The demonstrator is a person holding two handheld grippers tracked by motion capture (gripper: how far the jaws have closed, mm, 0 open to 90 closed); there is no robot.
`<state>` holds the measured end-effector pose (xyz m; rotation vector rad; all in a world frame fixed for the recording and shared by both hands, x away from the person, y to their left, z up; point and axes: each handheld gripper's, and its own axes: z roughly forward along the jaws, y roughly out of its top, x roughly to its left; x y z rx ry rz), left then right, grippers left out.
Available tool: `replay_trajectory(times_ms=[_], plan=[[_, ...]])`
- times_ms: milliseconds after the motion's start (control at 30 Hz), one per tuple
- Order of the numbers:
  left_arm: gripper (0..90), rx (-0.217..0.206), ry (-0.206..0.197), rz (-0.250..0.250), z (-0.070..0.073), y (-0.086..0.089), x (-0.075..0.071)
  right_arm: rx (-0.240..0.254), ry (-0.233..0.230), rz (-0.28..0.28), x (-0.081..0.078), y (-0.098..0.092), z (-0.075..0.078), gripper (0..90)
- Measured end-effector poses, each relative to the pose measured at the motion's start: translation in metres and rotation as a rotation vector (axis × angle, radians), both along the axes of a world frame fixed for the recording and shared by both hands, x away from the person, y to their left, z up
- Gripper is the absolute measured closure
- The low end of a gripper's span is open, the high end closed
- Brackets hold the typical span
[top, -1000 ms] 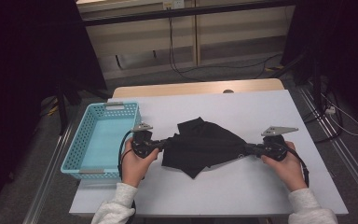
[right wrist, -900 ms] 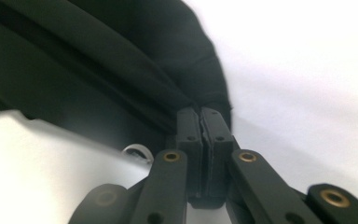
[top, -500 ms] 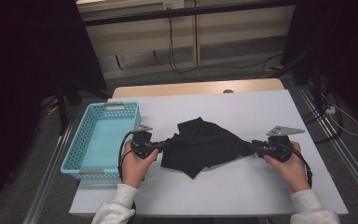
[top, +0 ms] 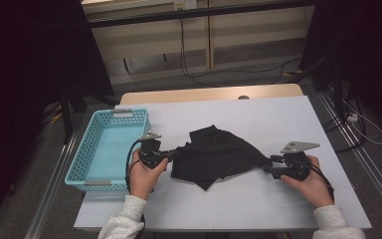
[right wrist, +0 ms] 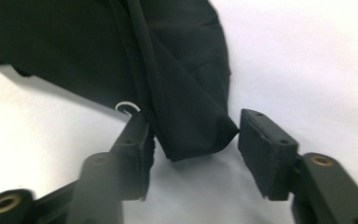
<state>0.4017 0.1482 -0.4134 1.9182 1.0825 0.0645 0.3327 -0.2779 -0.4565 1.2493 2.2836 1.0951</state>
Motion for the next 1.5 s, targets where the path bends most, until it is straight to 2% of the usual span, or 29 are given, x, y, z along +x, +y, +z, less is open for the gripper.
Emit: replay_trajectory(times_ms=[133,300,400,467,500,533,667,700,767,900,933,1033,1133,1200,1300,1400,1500], plan=[[86.5,0.0,0.0,0.009,0.0,0.003,0.001,-0.021,0.005,0.028,0.001,0.005,-0.002,43.7],[86.5,-0.004,0.003,0.016,0.0,0.005,0.001,-0.04,-0.01,0.039,0.0,0.008,-0.003,41.9],[86.6,-0.005,0.003,0.017,0.0,0.005,0.001,-0.056,-0.048,0.017,0.001,0.008,-0.001,45.9],[86.5,-0.004,0.004,0.018,0.0,0.005,0.001,-0.021,-0.07,-0.007,0.002,0.006,0.002,49.9],[86.5,-0.002,0.005,0.016,-0.001,0.005,0.001,0.022,-0.068,-0.009,0.003,0.005,0.003,55.5],[86.5,0.001,0.006,0.016,-0.001,0.004,0.001,0.061,-0.053,-0.017,0.005,0.005,0.004,62.5],[86.6,0.003,0.013,0.016,-0.003,0.003,0.002,0.136,-0.028,-0.044,0.013,0.006,0.006,83.6],[86.6,0.001,0.013,0.017,-0.003,0.004,0.002,0.155,-0.018,-0.049,0.015,0.006,0.005,85.2],[86.7,-0.005,0.021,0.018,-0.003,0.005,0.002,0.175,0.002,-0.083,0.017,0.003,0.005,86.5],[86.7,-0.007,0.026,0.008,-0.006,0.002,0.001,0.256,0.034,-0.164,0.018,-0.008,0.005,85.8],[86.6,-0.003,0.029,0.009,-0.007,0.001,0.002,0.256,0.045,-0.174,0.02,-0.008,0.004,84.2],[86.4,0.005,0.047,0.011,-0.011,0.001,0.002,0.214,0.05,-0.186,0.022,-0.004,0.0,81.3],[83.6,0.009,0.022,0.015,-0.011,0.001,0.003,0.209,0.04,-0.196,0.022,-0.005,0.0,81.0],[79.9,-0.008,0.018,0.005,-0.011,0.0,0.004,0.21,0.035,-0.191,0.022,-0.006,0.001,81.6],[69.5,-0.023,-0.017,-0.011,-0.012,-0.003,0.008,0.218,0.036,-0.193,0.022,-0.007,0.001,82.8],[66.4,-0.057,-0.034,-0.025,-0.014,-0.006,0.013,0.229,0.042,-0.19,0.023,-0.007,0.001,84.0],[67.4,-0.086,-0.028,-0.033,-0.016,-0.011,0.017,0.231,0.042,-0.197,0.025,-0.006,0.001,79.5]])
